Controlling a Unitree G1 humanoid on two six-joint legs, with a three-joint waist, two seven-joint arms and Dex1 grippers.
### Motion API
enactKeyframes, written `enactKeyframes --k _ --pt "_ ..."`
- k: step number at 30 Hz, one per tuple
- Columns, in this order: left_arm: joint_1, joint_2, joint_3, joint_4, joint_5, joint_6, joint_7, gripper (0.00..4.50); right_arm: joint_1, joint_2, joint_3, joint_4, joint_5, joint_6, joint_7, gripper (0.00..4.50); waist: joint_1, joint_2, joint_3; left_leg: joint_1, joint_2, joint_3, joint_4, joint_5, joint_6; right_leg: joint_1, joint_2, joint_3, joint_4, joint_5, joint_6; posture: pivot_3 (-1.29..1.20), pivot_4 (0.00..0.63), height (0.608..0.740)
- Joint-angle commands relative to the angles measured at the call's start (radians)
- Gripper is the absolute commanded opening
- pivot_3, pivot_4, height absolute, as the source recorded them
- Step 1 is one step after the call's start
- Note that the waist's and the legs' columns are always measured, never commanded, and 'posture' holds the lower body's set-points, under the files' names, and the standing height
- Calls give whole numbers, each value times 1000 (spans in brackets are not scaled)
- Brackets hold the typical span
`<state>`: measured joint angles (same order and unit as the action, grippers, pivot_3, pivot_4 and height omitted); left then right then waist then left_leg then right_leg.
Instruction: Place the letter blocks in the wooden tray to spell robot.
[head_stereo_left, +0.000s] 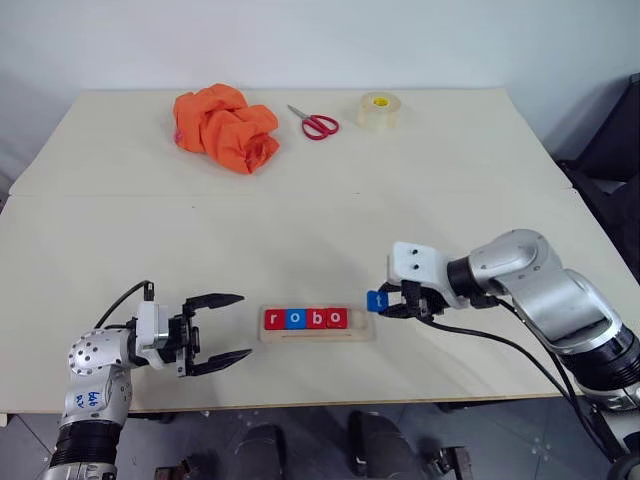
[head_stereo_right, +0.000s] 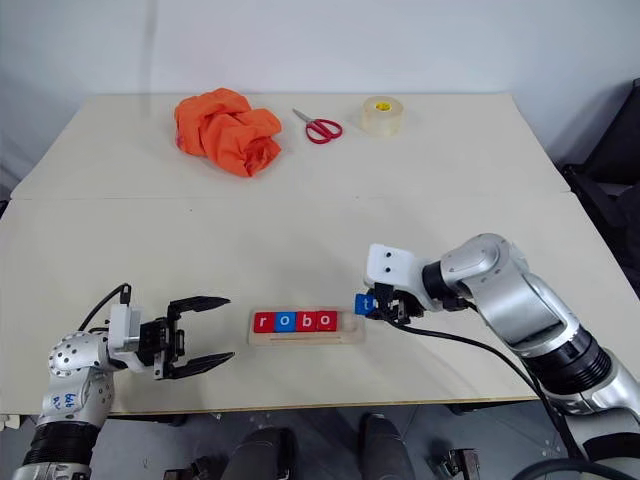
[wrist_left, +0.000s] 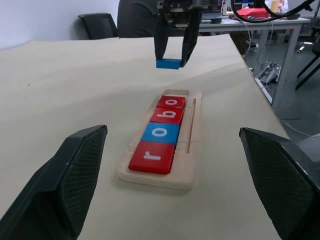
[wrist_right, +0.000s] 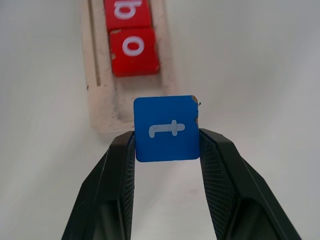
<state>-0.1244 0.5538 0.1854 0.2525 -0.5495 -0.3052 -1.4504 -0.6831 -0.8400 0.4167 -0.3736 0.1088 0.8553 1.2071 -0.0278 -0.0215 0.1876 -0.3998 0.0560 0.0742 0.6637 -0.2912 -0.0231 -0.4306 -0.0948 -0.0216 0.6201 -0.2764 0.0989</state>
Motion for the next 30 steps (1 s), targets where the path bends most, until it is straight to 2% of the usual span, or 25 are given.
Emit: enactKeyframes --k 1,11,30 --pt "-10 12 7 -2 -2 -18 -15 4500 -32 13 34 -31 -14 16 -19 1445 0 0 0 0 0 0 0 0 0 0 0 0 0 0 0 0 150 740" --pt "23 6 14 -33 -2 -26 2 4500 -68 63 119 10 -39 1 -44 1445 -2 0 0 -1 0 0 0 0 0 -1 1 0 0 0 0 0 150 740" --pt "64 0 11 -71 -2 -34 51 4500 -95 86 176 40 -59 -33 -14 1445 -1 0 0 -1 1 -1 0 0 0 -1 1 -1 0 0 0 0 150 740"
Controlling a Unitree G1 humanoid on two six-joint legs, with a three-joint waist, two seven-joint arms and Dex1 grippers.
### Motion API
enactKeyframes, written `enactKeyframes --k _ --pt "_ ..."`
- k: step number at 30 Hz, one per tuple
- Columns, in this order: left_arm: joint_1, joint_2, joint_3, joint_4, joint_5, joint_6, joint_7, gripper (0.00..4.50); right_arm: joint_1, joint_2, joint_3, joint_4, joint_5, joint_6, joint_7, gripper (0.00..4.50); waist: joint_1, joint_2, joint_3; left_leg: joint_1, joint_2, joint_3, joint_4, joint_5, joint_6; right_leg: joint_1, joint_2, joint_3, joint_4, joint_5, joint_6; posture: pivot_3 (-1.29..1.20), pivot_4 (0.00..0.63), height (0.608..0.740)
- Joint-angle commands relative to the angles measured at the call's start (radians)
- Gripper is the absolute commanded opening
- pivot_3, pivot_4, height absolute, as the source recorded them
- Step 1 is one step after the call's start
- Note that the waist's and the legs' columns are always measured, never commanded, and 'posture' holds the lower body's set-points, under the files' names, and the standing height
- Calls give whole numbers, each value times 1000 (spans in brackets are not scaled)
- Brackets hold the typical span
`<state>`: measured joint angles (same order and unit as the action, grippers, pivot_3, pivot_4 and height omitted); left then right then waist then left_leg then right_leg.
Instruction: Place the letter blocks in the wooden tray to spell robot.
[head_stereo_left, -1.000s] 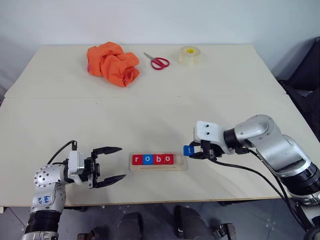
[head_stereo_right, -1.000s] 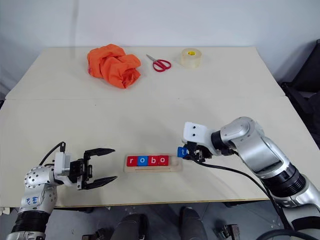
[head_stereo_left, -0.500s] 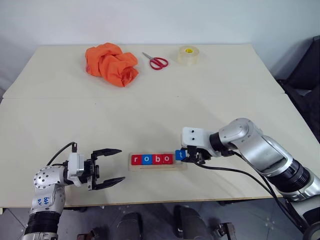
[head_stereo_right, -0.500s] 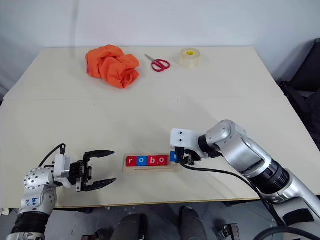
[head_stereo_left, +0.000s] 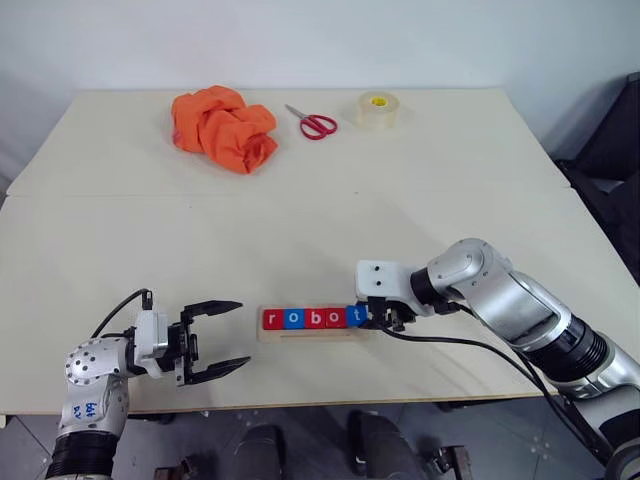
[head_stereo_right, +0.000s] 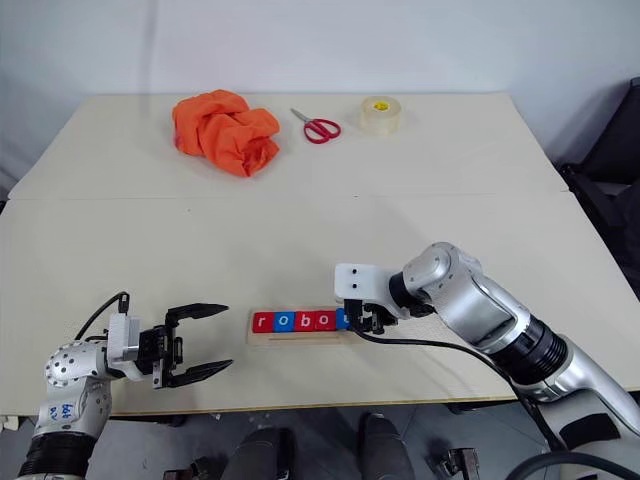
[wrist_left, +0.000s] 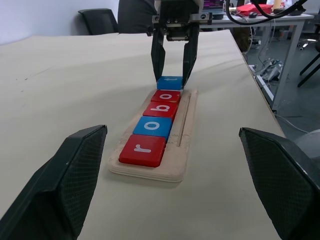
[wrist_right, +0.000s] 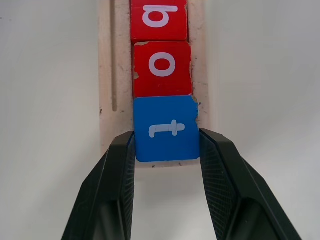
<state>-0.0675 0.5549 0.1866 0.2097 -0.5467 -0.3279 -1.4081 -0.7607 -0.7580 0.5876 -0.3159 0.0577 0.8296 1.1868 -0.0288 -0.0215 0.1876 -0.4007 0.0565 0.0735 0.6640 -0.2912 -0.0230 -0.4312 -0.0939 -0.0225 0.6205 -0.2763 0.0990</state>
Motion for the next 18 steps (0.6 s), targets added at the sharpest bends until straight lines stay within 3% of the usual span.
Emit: enactKeyframes --k 1,5,13,14,18 --pt "7 -1 9 -27 -4 -12 10 4500 -18 6 6 -16 -9 -6 6 1445 0 0 0 0 0 0 0 0 0 0 0 0 0 0 0 0 150 740" --pt "3 -2 7 -24 -4 -14 13 4500 -21 11 12 -15 -10 -1 4 1445 0 0 0 0 0 0 0 0 0 0 0 0 0 0 0 0 150 740" --pt "-8 -9 2 -13 0 -21 17 4500 -36 19 9 -13 -14 13 -7 4279 0 0 0 0 0 0 0 0 0 0 0 0 0 0 0 0 150 740" --pt "-10 -10 1 -12 0 -21 19 4500 -35 12 -1 -25 -8 18 -3 4454 0 0 0 0 0 0 0 0 0 0 0 0 0 0 0 0 150 740" --pt "-15 -11 0 -6 1 -22 20 4500 -23 -5 -41 -54 22 31 4 4454 1 0 0 0 0 0 0 0 0 0 0 0 0 0 0 0 150 740"
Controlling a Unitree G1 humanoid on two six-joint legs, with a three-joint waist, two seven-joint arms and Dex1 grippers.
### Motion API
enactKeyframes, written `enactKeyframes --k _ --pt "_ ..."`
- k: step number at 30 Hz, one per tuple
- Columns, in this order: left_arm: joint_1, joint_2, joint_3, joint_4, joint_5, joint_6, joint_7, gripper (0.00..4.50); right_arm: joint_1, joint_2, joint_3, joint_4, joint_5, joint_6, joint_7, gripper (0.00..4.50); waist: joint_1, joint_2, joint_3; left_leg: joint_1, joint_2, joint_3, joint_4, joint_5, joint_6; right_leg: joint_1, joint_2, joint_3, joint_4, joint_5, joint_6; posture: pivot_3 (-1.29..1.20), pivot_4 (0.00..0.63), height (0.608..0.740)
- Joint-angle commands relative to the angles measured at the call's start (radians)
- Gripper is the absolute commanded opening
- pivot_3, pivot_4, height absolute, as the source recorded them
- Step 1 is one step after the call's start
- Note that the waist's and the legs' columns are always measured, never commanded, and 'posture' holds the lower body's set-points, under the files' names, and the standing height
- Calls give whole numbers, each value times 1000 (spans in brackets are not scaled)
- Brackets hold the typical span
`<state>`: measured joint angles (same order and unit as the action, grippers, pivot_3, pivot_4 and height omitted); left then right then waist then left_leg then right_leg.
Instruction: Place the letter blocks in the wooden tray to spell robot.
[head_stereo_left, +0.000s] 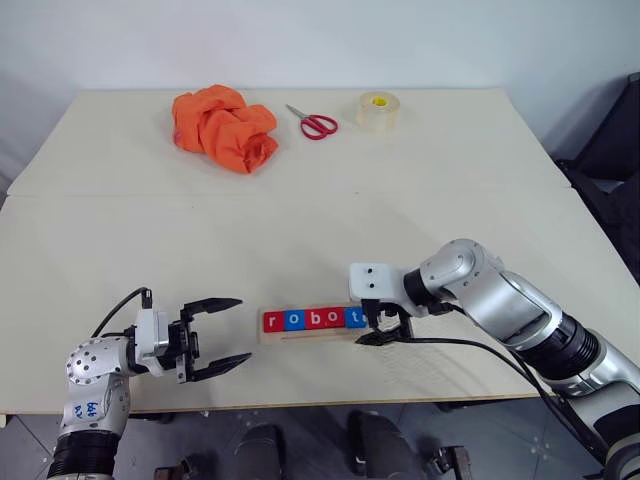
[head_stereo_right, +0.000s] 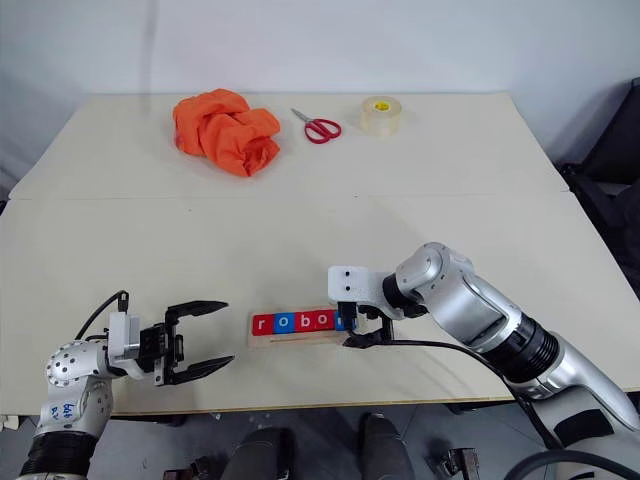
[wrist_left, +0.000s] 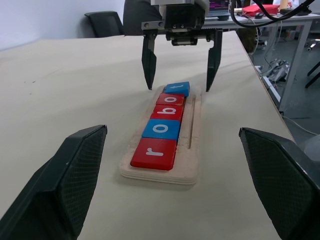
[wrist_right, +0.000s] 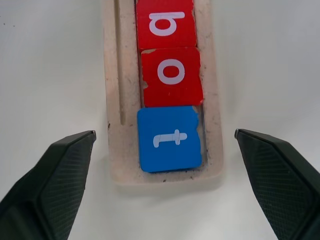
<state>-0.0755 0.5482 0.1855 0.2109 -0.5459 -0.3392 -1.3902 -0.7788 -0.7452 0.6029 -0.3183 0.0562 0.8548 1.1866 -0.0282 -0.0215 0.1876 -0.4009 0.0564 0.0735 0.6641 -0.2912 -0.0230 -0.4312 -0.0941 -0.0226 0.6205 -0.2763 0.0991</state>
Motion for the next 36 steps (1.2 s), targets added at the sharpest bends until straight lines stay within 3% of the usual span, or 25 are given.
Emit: enactKeyframes --k 1,2,5,16,29,36 --pt "-9 -5 0 -5 0 -11 2 4500 -3 -17 -63 -53 28 4 2 4454 0 0 0 0 0 0 0 0 0 0 0 0 0 0 0 0 150 740" --pt "-12 -5 0 -2 1 -11 2 4500 19 -22 -97 -58 44 -21 -1 4454 0 0 0 0 0 0 0 0 0 0 0 0 0 0 0 0 150 740" --pt "-21 -5 0 7 2 -13 0 4500 73 -56 -160 -71 79 -58 14 3882 2 0 0 0 0 0 0 0 0 0 0 0 0 0 0 0 150 740" --pt "-37 -5 -7 16 4 -12 -4 4500 130 -64 -137 -22 91 -135 41 144 0 0 0 0 1 0 0 0 0 0 1 0 0 0 0 0 150 740" --pt "-27 -2 -4 6 5 -11 3 4500 105 -8 -97 69 40 -198 25 30 0 0 0 1 1 0 1 0 0 1 1 0 1 0 0 0 150 740" --pt "-41 -7 -9 17 11 -16 5 4500 105 -10 -152 15 86 -178 34 30 0 0 0 1 1 0 1 0 0 1 1 0 1 0 0 0 150 740"
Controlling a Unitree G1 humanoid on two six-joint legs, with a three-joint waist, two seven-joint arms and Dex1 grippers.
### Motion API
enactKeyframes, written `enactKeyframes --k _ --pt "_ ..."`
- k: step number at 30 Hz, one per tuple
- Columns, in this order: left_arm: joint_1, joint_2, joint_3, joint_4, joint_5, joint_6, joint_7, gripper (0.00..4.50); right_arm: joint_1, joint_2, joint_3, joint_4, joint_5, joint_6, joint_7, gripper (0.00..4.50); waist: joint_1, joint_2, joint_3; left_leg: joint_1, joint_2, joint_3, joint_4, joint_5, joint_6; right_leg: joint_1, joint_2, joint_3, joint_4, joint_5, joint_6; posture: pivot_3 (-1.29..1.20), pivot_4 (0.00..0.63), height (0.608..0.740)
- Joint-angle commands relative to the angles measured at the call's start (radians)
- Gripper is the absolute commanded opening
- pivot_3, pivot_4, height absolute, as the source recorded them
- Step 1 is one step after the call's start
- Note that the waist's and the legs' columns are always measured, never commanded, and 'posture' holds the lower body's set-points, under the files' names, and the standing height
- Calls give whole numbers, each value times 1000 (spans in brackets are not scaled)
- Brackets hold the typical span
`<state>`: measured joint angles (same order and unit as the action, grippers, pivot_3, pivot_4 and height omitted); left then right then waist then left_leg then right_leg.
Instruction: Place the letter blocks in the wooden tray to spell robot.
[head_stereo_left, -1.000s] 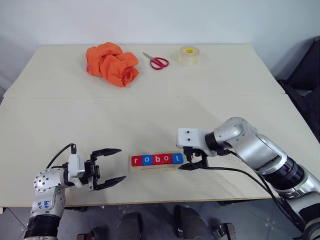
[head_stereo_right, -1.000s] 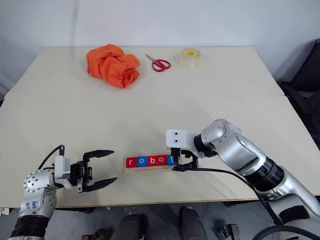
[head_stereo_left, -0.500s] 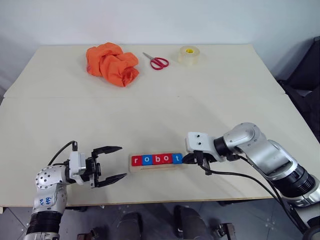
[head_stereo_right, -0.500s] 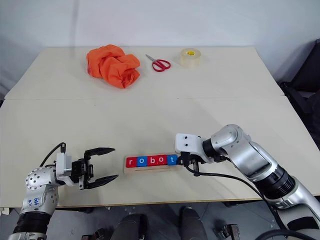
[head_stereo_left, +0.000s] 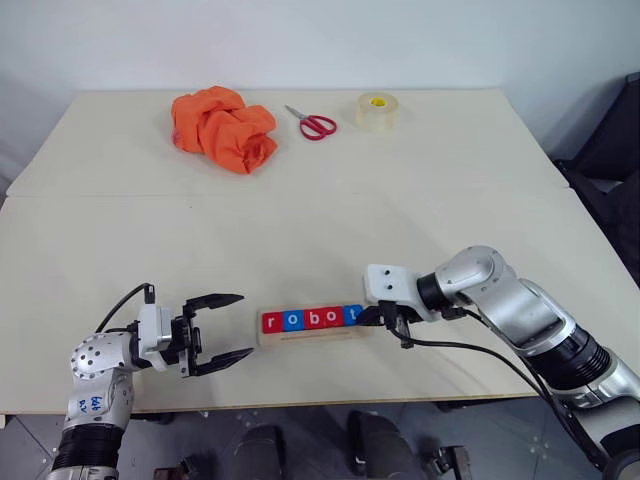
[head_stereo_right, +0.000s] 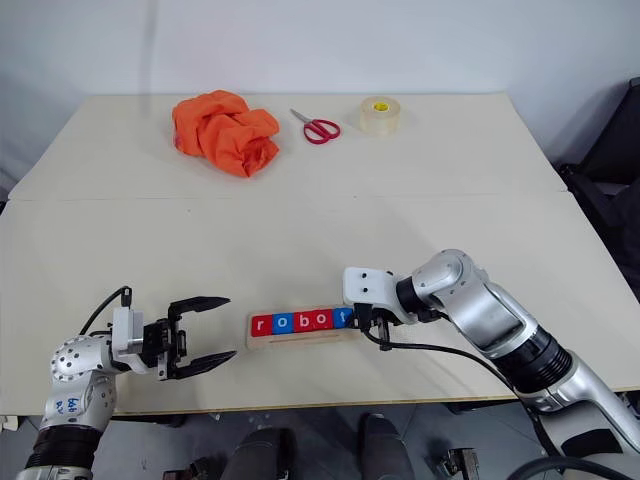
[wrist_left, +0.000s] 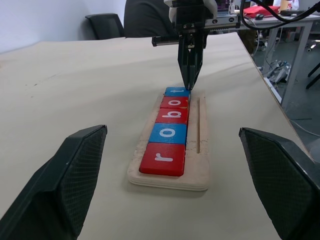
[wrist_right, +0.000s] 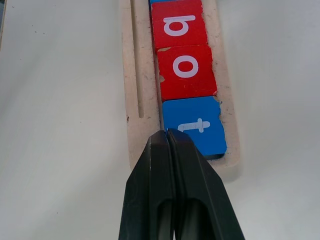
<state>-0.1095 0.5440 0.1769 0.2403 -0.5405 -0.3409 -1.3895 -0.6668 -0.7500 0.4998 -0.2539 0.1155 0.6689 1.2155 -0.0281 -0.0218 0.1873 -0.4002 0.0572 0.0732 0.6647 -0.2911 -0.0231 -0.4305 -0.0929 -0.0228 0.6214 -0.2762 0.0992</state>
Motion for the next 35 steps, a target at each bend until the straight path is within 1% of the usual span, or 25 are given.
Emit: enactKeyframes --k 1,4,7,10,11,14,15,16,18,23,25,28,31,32,35 --pt "-8 -5 3 -17 7 -11 16 4500 -5 -10 -76 -66 49 16 8 30 0 0 0 0 0 0 0 0 0 0 0 0 0 0 0 0 150 740" --pt "-5 2 5 -31 12 11 43 4500 25 -46 -154 -93 120 -11 52 30 1 0 0 0 0 0 0 0 0 0 0 0 0 0 0 0 150 740" --pt "-3 16 10 -33 52 8 92 4500 66 -75 -224 -59 158 -91 83 634 4 0 0 0 0 0 0 0 0 1 0 0 -1 0 0 0 150 740" --pt "1 29 31 -33 111 -24 168 4500 105 -80 -290 54 171 -221 112 1595 3 0 0 0 -1 0 0 0 0 1 0 0 -2 0 1 0 150 740" --pt "3 33 35 -33 124 -33 185 4500 116 -83 -305 85 174 -258 125 2001 3 0 0 0 -1 0 0 0 0 1 0 0 -2 0 1 0 150 740" --pt "7 43 54 -51 84 0 194 4500 142 -78 -354 194 192 -373 170 3017 2 0 0 0 0 0 0 0 0 1 0 0 -1 0 1 0 150 740" --pt "17 48 69 -70 55 25 197 4500 155 -65 -389 240 229 -415 205 3336 1 0 0 0 0 0 0 0 0 1 0 0 -1 0 1 0 150 740" --pt "19 50 78 -81 41 44 202 4500 158 -55 -411 280 255 -446 233 3753 1 0 0 0 0 1 0 0 0 1 0 0 -1 0 1 0 150 740" --pt "38 62 101 -100 24 40 189 4500 161 -69 -422 370 237 -528 269 4440 0 0 0 1 0 1 0 0 0 1 0 1 -1 1 1 0 150 740" --pt "89 114 145 -118 -12 71 154 4500 123 -77 -455 548 243 -630 346 4478 -1 0 0 2 0 2 0 0 0 2 1 1 -1 1 1 0 150 740" --pt "115 145 188 -106 -30 60 121 4500 110 -98 -460 626 264 -675 385 4478 -1 0 0 3 0 3 0 0 0 2 1 2 0 0 1 0 150 740" --pt "140 172 241 -97 -58 55 84 4500 78 -126 -451 716 284 -717 399 4478 -1 0 0 4 1 3 -1 0 0 2 1 2 0 0 1 0 150 740" --pt "140 174 259 -96 -67 59 78 4500 44 -150 -426 766 318 -726 399 4478 -1 1 1 4 0 4 -1 0 0 2 0 3 0 0 0 0 150 740" --pt "133 171 261 -97 -67 60 84 4500 31 -147 -432 775 347 -724 399 4478 -1 1 1 4 0 4 -1 0 0 2 0 3 0 0 0 0 150 740" --pt "106 153 268 -101 -80 56 97 4500 -10 -145 -427 809 360 -722 399 4478 -1 1 1 5 1 4 -1 0 0 2 0 3 0 0 0 0 150 740"
